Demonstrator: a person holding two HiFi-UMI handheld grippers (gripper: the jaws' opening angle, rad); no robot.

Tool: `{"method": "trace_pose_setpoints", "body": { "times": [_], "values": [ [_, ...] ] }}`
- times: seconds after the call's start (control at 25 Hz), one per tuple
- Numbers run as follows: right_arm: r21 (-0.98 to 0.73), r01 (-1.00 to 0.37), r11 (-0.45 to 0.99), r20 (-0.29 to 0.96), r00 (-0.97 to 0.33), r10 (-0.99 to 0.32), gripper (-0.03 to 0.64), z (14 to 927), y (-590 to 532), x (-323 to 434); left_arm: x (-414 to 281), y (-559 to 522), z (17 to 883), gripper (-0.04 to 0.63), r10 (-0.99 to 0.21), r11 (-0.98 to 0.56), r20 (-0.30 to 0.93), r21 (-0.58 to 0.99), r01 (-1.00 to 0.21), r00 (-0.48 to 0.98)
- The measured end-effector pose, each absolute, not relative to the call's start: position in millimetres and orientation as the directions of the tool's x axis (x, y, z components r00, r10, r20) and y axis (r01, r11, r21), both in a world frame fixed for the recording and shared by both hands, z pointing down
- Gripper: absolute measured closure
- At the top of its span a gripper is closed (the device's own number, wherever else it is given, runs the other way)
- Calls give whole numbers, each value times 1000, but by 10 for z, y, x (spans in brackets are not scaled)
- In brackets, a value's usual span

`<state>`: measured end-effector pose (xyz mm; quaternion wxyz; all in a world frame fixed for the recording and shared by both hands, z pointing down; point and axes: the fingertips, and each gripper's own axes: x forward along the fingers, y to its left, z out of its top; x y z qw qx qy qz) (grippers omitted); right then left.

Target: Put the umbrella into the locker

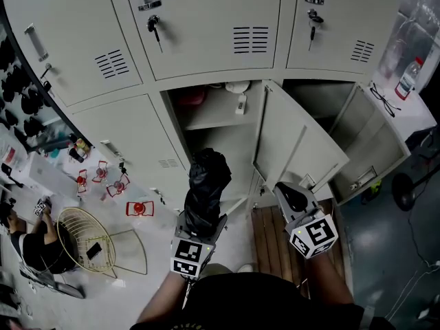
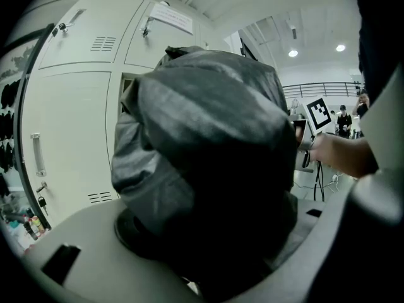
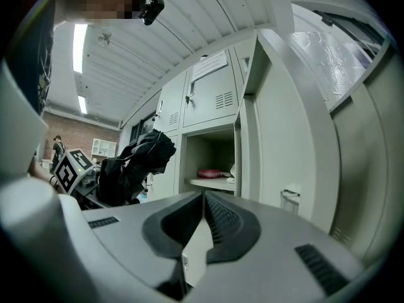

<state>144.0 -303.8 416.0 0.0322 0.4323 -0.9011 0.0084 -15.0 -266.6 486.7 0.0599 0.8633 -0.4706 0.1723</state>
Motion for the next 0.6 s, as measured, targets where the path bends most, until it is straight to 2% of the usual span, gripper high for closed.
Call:
{"method": "trace_pose_setpoints", "body": {
  "times": [0.6],
  "values": [
    [-6, -779, 626, 70, -625, -777, 584, 4226, -3060, 1352, -240, -2592, 5041, 304, -782, -547, 384, -44, -836, 491]
  ]
}}
